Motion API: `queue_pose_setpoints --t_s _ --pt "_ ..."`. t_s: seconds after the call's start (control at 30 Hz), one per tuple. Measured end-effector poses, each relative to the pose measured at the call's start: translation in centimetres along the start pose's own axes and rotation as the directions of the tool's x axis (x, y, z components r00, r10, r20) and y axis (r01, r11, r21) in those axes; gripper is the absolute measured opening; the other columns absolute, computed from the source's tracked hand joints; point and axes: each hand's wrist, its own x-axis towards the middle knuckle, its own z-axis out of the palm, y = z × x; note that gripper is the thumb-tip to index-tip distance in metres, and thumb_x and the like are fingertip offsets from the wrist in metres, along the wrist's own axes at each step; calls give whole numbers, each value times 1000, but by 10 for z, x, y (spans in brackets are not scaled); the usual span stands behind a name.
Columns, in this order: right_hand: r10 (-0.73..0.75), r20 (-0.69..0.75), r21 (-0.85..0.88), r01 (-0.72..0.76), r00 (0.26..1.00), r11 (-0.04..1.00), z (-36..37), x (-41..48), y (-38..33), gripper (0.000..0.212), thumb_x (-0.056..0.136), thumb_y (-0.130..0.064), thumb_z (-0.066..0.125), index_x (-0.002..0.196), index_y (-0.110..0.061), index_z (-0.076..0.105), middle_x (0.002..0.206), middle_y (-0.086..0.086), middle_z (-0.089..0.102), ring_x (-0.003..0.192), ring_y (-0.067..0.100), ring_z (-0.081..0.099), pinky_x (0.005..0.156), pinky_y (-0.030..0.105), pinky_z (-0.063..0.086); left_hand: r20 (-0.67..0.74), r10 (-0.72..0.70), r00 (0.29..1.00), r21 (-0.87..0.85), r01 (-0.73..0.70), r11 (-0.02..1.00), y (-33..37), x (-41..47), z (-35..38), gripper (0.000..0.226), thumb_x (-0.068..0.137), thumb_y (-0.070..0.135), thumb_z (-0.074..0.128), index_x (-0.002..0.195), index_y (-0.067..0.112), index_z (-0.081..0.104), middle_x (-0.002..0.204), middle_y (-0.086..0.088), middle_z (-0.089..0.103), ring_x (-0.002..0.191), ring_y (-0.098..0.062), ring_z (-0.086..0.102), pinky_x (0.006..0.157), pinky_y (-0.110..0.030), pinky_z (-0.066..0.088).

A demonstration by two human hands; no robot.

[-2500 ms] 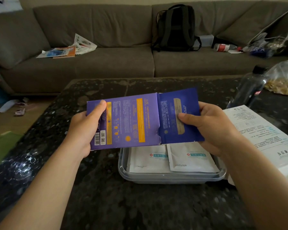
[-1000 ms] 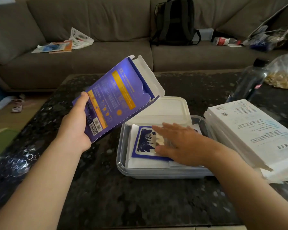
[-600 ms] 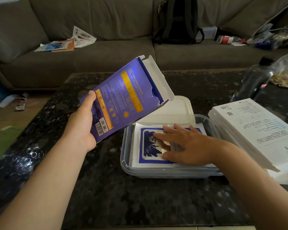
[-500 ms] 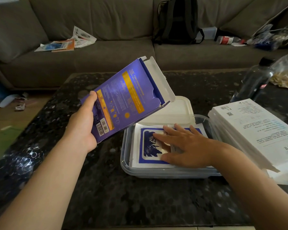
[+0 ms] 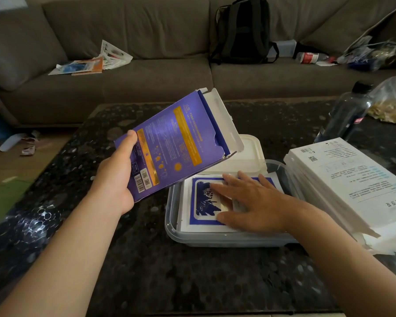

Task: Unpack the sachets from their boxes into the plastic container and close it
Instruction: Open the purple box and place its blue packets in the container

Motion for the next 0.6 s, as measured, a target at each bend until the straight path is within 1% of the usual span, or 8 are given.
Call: queue_pose_setpoints --t_s 0.07,0.1,0.17,0.23,0.3,0.37,0.47,0.6 --pt "102 -120 306 -61 988 950 -14 -4 -5 61 94 -46 62 147 -51 32 158 -13 32 148 21 29 117 48 33 -14 10 1000 6 -9 1000 2 -3 2 47 90 72 62 116 34 74 101 4 82 86 -19 81 85 -45 62" --pt "172 -218 409 -70 961 910 -22 -6 -7 54 94 -30 65 141 -44 43 146 -11 45 135 18 45 102 38 49 -24 13 1000 11 -13 1000 3 -5 3 45 91 70 62 114 34 74 98 5 82 83 -17 81 81 -43 62" --pt "274 -469 444 -44 840 895 -37 -10 -9 38 95 -11 61 125 -34 59 120 -12 60 106 7 59 78 20 53 -40 31 999 25 -30 999 4 -7 5 43 92 68 62 111 32 75 93 6 82 79 -15 80 78 -42 62" --pt "330 -644 519 78 690 851 -52 -18 -13 28 96 -5 58 104 -31 65 100 -15 67 88 3 66 73 18 56 -47 50 998 31 -49 998 4 -9 7 42 93 67 62 109 29 76 93 6 82 79 -15 80 77 -41 62" --pt "369 -705 596 225 606 771 -61 -25 -18 26 96 -2 58 95 -26 68 92 -12 71 80 5 71 67 21 60 -48 74 996 35 -72 997 4 -12 11 40 95 63 62 109 28 76 93 6 82 78 -14 80 74 -39 61" --pt "350 -719 614 313 600 724 -66 -30 -22 21 95 -2 60 95 -21 69 90 -6 73 78 7 73 65 23 61 -60 105 993 41 -102 994 3 -13 13 37 97 60 62 107 27 75 91 7 82 75 -12 79 69 -35 58" --pt "294 -678 644 352 674 679 -66 -33 -28 14 93 -4 66 97 -17 70 89 -3 75 77 10 75 64 23 61 -72 142 987 44 -139 989 1 -16 16 35 98 57 63 109 25 73 90 9 82 75 -11 79 66 -33 57" --pt "267 -636 616 269 724 740 -59 -25 -30 23 89 2 69 102 -17 68 89 -4 73 81 6 72 69 19 60 -73 172 982 53 -168 984 0 -20 20 36 99 55 62 112 23 72 90 10 81 77 -11 79 69 -35 58"
